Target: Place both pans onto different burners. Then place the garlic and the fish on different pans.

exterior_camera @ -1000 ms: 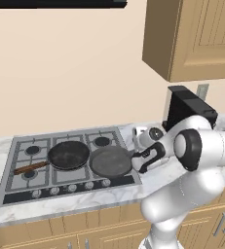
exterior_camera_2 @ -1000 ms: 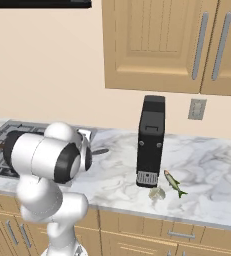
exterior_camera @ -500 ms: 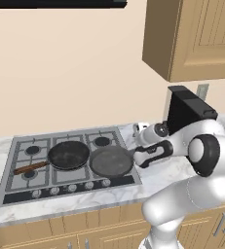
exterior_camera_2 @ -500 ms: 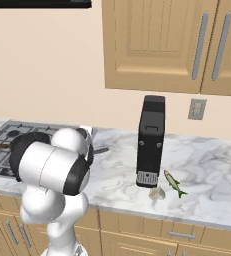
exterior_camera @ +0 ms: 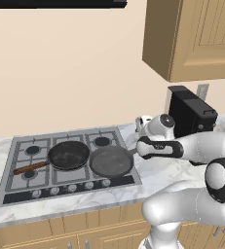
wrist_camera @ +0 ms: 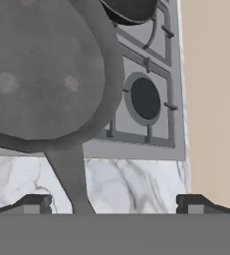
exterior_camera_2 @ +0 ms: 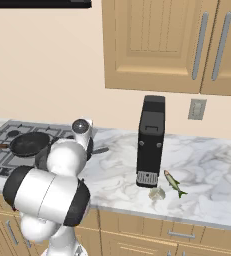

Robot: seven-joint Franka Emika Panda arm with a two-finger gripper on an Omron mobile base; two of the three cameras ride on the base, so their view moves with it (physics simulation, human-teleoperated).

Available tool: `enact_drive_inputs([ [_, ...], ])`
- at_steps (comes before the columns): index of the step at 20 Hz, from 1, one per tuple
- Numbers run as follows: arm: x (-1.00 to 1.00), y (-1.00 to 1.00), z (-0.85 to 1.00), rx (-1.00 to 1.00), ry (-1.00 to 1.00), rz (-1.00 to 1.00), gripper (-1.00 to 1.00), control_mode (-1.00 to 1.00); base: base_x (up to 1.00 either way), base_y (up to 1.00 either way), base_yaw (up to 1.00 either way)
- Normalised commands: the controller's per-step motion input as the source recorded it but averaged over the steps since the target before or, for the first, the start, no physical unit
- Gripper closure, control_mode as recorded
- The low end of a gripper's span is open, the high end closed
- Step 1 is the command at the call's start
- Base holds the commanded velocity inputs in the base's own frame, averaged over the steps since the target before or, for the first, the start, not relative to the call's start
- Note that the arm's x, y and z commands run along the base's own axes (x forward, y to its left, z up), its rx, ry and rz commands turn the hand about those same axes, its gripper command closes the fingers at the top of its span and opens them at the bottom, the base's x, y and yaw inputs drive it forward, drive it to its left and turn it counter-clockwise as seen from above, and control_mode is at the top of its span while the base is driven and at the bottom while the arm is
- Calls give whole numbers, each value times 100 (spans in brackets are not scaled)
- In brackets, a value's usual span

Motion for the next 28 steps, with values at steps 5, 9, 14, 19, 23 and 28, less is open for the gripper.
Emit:
enact_drive_inputs([
  [5, -48, 0, 74, 0, 14, 0, -100, -100, 0, 0, 0],
  [9, -51, 0, 48, 0, 11, -1, -100, -100, 0, 0, 0],
  [14, -69, 0, 30, 0, 4, -7, -100, -100, 0, 0, 0],
  [19, -78, -8, 17, 0, 0, -15, -100, -100, 0, 0, 0],
  [23, -66, -15, 11, 0, 2, -19, -100, -100, 0, 0, 0],
  [28, -51, -17, 8, 0, 3, -24, -100, -100, 0, 0, 0],
])
